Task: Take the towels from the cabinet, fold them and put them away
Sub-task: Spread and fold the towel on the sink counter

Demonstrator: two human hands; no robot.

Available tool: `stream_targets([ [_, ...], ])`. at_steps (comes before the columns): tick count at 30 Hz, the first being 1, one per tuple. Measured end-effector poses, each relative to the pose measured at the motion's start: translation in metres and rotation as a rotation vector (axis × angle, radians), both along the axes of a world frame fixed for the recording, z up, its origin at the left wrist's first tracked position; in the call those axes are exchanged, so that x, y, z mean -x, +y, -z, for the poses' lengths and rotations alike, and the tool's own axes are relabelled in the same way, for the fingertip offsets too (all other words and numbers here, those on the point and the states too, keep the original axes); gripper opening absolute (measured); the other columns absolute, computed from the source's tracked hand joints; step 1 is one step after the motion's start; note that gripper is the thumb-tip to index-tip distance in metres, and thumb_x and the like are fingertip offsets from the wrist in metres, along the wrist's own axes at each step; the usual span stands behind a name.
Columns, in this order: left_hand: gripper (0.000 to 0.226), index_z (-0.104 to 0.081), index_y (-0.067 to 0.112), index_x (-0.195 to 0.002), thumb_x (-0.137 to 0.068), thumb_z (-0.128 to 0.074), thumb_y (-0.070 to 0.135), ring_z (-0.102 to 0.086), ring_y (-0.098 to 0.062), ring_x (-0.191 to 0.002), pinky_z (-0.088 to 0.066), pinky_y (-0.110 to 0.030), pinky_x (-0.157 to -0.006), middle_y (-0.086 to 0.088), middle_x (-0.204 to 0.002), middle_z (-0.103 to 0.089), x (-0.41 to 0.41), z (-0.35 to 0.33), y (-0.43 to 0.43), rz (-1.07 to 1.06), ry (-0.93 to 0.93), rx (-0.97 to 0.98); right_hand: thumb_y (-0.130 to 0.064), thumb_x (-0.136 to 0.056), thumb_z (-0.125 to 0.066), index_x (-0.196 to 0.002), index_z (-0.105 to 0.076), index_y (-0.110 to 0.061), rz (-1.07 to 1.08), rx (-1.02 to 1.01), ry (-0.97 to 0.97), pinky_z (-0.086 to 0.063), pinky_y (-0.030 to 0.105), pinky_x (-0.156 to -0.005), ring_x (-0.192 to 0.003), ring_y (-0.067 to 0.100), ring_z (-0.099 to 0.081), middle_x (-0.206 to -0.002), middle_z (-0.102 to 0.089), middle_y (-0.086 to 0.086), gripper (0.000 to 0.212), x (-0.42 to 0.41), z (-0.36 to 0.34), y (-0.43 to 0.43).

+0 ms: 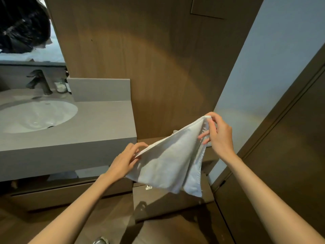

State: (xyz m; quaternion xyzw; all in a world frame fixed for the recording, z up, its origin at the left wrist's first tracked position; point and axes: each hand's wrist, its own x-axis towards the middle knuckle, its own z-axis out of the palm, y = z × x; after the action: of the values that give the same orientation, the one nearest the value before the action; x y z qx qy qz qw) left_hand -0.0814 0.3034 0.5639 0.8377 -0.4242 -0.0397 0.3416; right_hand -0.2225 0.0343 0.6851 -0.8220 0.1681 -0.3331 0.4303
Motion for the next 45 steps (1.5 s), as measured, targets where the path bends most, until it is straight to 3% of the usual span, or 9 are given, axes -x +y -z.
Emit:
stream_targets([
  [8, 0.064, -0.043, 0.042, -0.129, -0.083, -0.067, 0.004, -0.052, -0.010, -0.074, -0.053, -0.021, -0.065, 0.007, -0.123, -0.032, -0.011, -0.009, 0.027, -0.017, -0.291, -0.058, -0.020, -0.104, -0.041, -0.113, -0.058, -0.012, 0.015, -0.088, -0.105, -0.057, 0.020, -0.069, -0.076, 0.011, -0.071, -0.093, -0.066, 0.005, 0.021, -0.028, -0.003, -0.005],
  [13, 0.050, -0.039, 0.038, -0.131, -0.088, -0.062, 0.049, -0.055, -0.011, -0.081, -0.046, -0.018, -0.059, 0.013, -0.111, -0.054, -0.002, -0.014, 0.030, 0.013, -0.326, -0.201, -0.017, -0.103, -0.042, -0.112, -0.058, -0.012, 0.026, -0.088, -0.100, -0.055, 0.016, -0.068, -0.075, 0.008, -0.069, -0.088, -0.066, 0.000, 0.019, -0.047, 0.002, 0.002],
  [17, 0.045, -0.042, 0.029, -0.138, -0.095, -0.056, 0.030, -0.058, -0.015, -0.095, -0.049, -0.017, -0.078, 0.001, -0.135, -0.039, -0.016, 0.018, 0.049, 0.097, -0.328, -0.320, -0.017, -0.103, -0.042, -0.104, -0.057, -0.022, 0.036, -0.030, -0.101, -0.053, 0.013, -0.067, -0.074, 0.002, -0.065, -0.082, -0.063, -0.012, 0.016, -0.050, 0.011, 0.010],
  [21, 0.027, -0.059, 0.018, -0.104, -0.098, -0.044, 0.040, -0.057, -0.013, -0.081, -0.035, -0.019, -0.067, 0.004, -0.094, -0.055, -0.023, 0.028, 0.068, 0.020, -0.201, -0.454, -0.020, -0.103, -0.042, -0.104, -0.057, -0.024, 0.090, -0.013, -0.119, -0.051, 0.015, -0.070, -0.077, 0.005, -0.062, -0.081, -0.061, -0.014, 0.016, -0.044, 0.014, 0.004],
  [24, 0.031, -0.050, 0.023, -0.079, -0.094, -0.046, 0.049, -0.048, -0.008, -0.067, -0.032, -0.020, -0.058, 0.008, -0.078, -0.051, -0.034, 0.010, 0.073, -0.092, -0.163, -0.423, -0.018, -0.103, -0.040, -0.104, -0.057, -0.019, 0.099, -0.008, -0.106, -0.046, 0.008, -0.066, -0.077, 0.009, -0.058, -0.085, -0.061, -0.002, 0.017, -0.034, 0.019, -0.002],
  [29, 0.032, -0.061, 0.014, -0.085, -0.092, -0.054, 0.044, -0.053, -0.015, -0.073, -0.038, -0.025, -0.063, 0.003, -0.084, -0.053, -0.055, -0.043, 0.063, -0.114, -0.300, -0.249, -0.014, -0.102, -0.034, -0.103, -0.054, -0.013, 0.257, -0.137, 0.095, -0.041, 0.019, -0.065, -0.085, 0.017, -0.055, -0.098, -0.062, 0.012, 0.020, -0.020, 0.052, -0.022],
  [34, 0.042, -0.048, 0.021, -0.079, -0.089, -0.040, 0.062, -0.051, -0.013, -0.069, -0.044, -0.026, -0.061, 0.007, -0.080, -0.049, -0.060, -0.075, 0.076, -0.039, -0.374, -0.141, -0.015, -0.104, -0.031, -0.101, -0.048, -0.015, 0.280, -0.192, 0.172, -0.043, 0.032, -0.078, -0.092, 0.024, -0.055, -0.096, -0.056, 0.007, 0.017, -0.016, 0.076, -0.015],
  [40, 0.026, -0.047, 0.009, -0.084, -0.096, -0.050, 0.032, -0.053, -0.032, -0.066, -0.044, -0.038, -0.046, -0.010, -0.084, -0.050, -0.056, -0.077, 0.104, -0.328, -0.629, -0.140, -0.013, -0.104, -0.034, -0.121, -0.049, -0.006, 0.042, -0.273, 0.370, -0.057, 0.028, -0.070, -0.083, 0.020, -0.067, -0.107, -0.062, 0.014, 0.025, -0.052, 0.073, -0.006],
  [45, 0.011, -0.045, 0.005, -0.089, -0.089, -0.056, 0.003, -0.043, -0.028, -0.069, -0.041, -0.039, -0.047, -0.011, -0.092, -0.046, -0.053, -0.071, 0.121, -0.515, -0.551, 0.036, -0.019, -0.105, -0.031, -0.111, -0.049, -0.016, 0.155, -0.183, 0.083, -0.050, 0.030, -0.075, -0.080, 0.011, -0.060, -0.090, -0.059, -0.002, 0.020, -0.077, 0.075, 0.038],
])
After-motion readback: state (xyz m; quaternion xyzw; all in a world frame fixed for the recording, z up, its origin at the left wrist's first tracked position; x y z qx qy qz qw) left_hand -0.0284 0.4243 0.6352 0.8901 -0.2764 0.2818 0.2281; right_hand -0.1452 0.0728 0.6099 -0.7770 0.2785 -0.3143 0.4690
